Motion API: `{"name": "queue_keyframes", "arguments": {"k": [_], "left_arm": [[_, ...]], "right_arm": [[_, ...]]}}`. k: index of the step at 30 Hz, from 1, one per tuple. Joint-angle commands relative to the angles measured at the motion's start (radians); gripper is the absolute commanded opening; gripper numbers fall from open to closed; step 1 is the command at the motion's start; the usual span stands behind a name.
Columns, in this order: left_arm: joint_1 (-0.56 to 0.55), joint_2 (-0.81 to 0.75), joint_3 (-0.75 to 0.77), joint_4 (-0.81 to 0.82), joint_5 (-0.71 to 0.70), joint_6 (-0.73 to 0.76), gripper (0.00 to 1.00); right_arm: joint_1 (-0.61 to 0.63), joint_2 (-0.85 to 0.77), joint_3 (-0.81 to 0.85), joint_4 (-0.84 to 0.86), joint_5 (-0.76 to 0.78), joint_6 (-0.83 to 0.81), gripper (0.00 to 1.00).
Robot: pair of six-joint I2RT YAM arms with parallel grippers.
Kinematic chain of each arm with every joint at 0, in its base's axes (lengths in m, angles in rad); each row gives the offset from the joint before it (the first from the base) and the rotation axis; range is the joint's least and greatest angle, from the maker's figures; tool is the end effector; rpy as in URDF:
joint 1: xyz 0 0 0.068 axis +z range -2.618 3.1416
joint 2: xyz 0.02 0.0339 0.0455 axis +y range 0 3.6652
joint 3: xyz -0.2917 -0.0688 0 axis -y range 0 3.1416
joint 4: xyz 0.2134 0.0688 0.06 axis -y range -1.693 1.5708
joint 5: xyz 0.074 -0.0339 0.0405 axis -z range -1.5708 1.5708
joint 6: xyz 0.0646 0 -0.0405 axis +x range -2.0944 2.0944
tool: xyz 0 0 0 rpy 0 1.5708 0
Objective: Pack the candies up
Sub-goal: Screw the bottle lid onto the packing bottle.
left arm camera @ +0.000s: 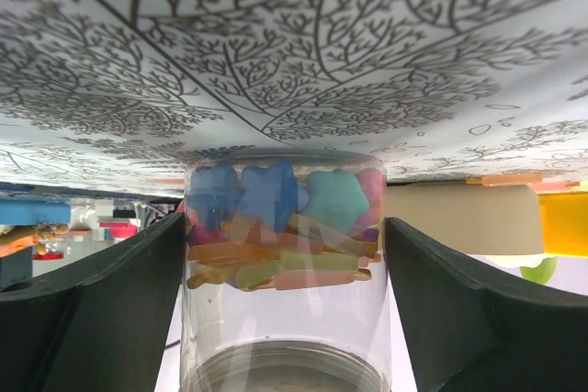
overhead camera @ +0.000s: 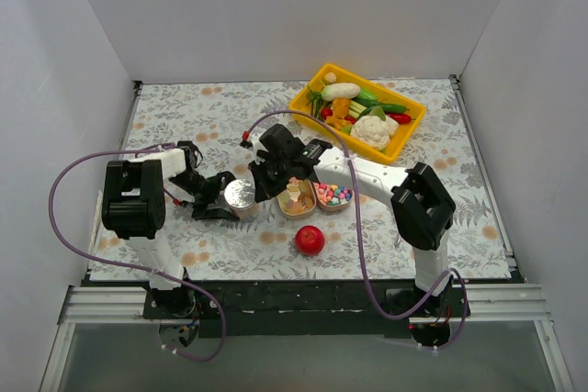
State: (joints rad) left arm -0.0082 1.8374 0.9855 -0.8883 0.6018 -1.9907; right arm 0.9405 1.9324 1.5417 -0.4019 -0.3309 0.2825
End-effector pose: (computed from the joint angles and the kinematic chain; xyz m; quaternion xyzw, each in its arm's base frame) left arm 0.2608 -0.0387 0.1484 0.8100 -0.5002 0.0917 0.2921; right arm 0.2413 0.3664 0.2643 -0.3540 0.8435 0.3396 0.2189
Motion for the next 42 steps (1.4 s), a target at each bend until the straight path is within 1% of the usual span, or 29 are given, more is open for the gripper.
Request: {"name": "queue_keyframes", "arguments": {"k": [1, 2, 3, 5, 6, 8, 9, 10, 11, 13, 15, 19, 24, 26, 29, 34, 36, 37, 39, 42], "left_arm": [[-0.039, 0.174, -0.105, 0.084, 0.153, -0.006, 0.7], [-0.039, 0.172, -0.108, 0.084, 0.15, -0.007, 0.7], [-0.039, 0.172, -0.11, 0.084, 0.148, -0.007, 0.7], [-0.039, 0.172, -0.113, 0.084, 0.151, -0.002, 0.7], [-0.039, 0.172, -0.114, 0.086, 0.15, -0.003, 0.7], [-0.039, 0.174, -0.117, 0.088, 0.15, -0.002, 0.71], [-0.039, 0.175, -0.116, 0.088, 0.147, 0.0, 0.7], [-0.039, 0.175, -0.117, 0.091, 0.148, -0.002, 0.7], [-0.039, 0.177, -0.119, 0.091, 0.147, 0.0, 0.7], [-0.039, 0.177, -0.12, 0.092, 0.147, 0.0, 0.7], [-0.039, 0.177, -0.122, 0.094, 0.147, 0.001, 0.7], [-0.039, 0.183, -0.12, 0.094, 0.15, 0.001, 0.7], [-0.039, 0.186, -0.11, 0.089, 0.148, 0.004, 0.72], [-0.039, 0.189, -0.107, 0.084, 0.142, 0.006, 0.76], [-0.039, 0.187, -0.104, 0.084, 0.139, 0.006, 0.77], [-0.039, 0.189, -0.11, 0.084, 0.144, 0.007, 0.77], [-0.039, 0.187, -0.11, 0.084, 0.145, 0.007, 0.77], [-0.039, 0.186, -0.11, 0.081, 0.142, 0.007, 0.77], [-0.038, 0.184, -0.111, 0.083, 0.142, 0.007, 0.77], [-0.039, 0.187, -0.111, 0.087, 0.148, 0.007, 0.75]], "right_arm": [[0.027, -0.032, 0.08, -0.109, 0.174, -0.017, 0.04], [0.027, -0.041, 0.092, -0.12, 0.261, -0.017, 0.09], [0.027, -0.05, 0.113, -0.118, 0.291, -0.031, 0.18], [0.029, -0.061, 0.133, -0.107, 0.352, -0.049, 0.31], [0.03, -0.059, 0.159, -0.106, 0.358, -0.061, 0.38], [0.032, -0.023, 0.199, -0.113, 0.348, -0.088, 0.44], [0.032, -0.001, 0.225, -0.13, 0.337, -0.095, 0.45], [0.034, 0.051, 0.291, -0.149, 0.337, -0.1, 0.45], [0.034, 0.077, 0.32, -0.162, 0.292, -0.101, 0.45], [0.04, 0.134, 0.377, -0.187, 0.265, -0.105, 0.45], [0.046, 0.154, 0.391, -0.181, 0.227, -0.112, 0.47], [0.058, 0.207, 0.423, -0.218, 0.205, -0.114, 0.48], [0.081, 0.208, 0.358, -0.23, 0.194, -0.143, 0.54], [0.098, 0.208, 0.342, -0.235, 0.202, -0.152, 0.55], [0.118, 0.22, 0.328, -0.244, 0.217, -0.16, 0.56], [0.129, 0.228, 0.333, -0.249, 0.282, -0.128, 0.56], [0.129, 0.22, 0.33, -0.247, 0.331, -0.111, 0.56], [0.127, 0.209, 0.327, -0.25, 0.381, -0.103, 0.54], [0.115, 0.194, 0.314, -0.233, 0.369, -0.091, 0.53], [0.097, 0.163, 0.279, -0.215, 0.293, -0.078, 0.51]]}}
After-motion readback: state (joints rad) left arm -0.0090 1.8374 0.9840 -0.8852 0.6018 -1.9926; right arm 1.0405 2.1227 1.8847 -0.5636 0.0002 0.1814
